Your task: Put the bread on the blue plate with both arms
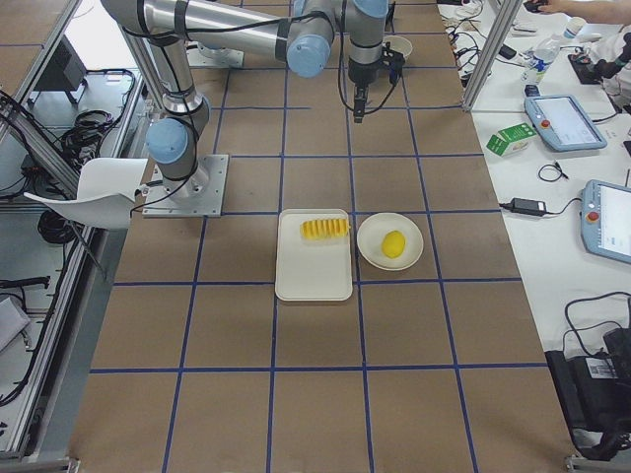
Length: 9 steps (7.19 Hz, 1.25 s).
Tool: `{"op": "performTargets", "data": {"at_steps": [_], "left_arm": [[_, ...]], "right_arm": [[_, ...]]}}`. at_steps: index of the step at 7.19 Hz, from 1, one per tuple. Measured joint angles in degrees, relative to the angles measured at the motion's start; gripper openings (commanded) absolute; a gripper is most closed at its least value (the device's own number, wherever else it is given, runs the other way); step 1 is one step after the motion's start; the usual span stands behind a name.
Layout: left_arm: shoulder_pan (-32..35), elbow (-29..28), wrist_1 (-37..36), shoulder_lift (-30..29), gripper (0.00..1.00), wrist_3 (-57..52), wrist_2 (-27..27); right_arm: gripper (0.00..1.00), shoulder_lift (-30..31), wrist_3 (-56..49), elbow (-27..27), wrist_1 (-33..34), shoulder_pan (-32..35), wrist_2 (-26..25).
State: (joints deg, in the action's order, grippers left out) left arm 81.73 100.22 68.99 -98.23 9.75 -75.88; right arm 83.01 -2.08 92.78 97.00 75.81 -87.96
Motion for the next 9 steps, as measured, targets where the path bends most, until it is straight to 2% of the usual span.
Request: {"op": "performTargets", "data": {"at_steps": [2, 4, 5, 6, 7, 8, 9], "left_arm": [[9.45, 3.15, -12.68, -6.47, 0.0, 8.27, 0.6], [14.66, 3.83, -21.44, -12.89, 0.0, 14.22, 0.53], [15.94, 3.98, -23.37, -15.13, 0.24, 15.06, 0.46], [17.07, 4.03, -24.03, -16.45, 0.79, 15.11, 0.11], [17.88, 4.03, -24.25, -17.03, 0.84, 14.97, -1.25], [18.36, 4.01, -24.19, -17.01, 1.0, 14.77, -3.24], [18.48, 3.73, -23.61, -16.41, 1.0, 14.3, -4.49]], "right_arm": [[1.0, -2.83, -4.48, 4.74, 1.33, -4.81, -2.02], [1.0, -4.99, -14.78, 11.93, 10.42, -10.88, -3.78], [1.0, -5.95, -17.75, 14.3, 14.19, -12.5, -4.87], [1.0, -7.31, -19.27, 15.41, 17.08, -13.15, -7.41], [1.0, -9.03, -20.74, 15.81, 19.54, -13.47, -9.92], [1.0, -10.44, -22.52, 15.93, 21.29, -13.69, -11.08], [0.88, -11.85, -24.73, 15.97, 22.79, -13.85, -11.54]]}}
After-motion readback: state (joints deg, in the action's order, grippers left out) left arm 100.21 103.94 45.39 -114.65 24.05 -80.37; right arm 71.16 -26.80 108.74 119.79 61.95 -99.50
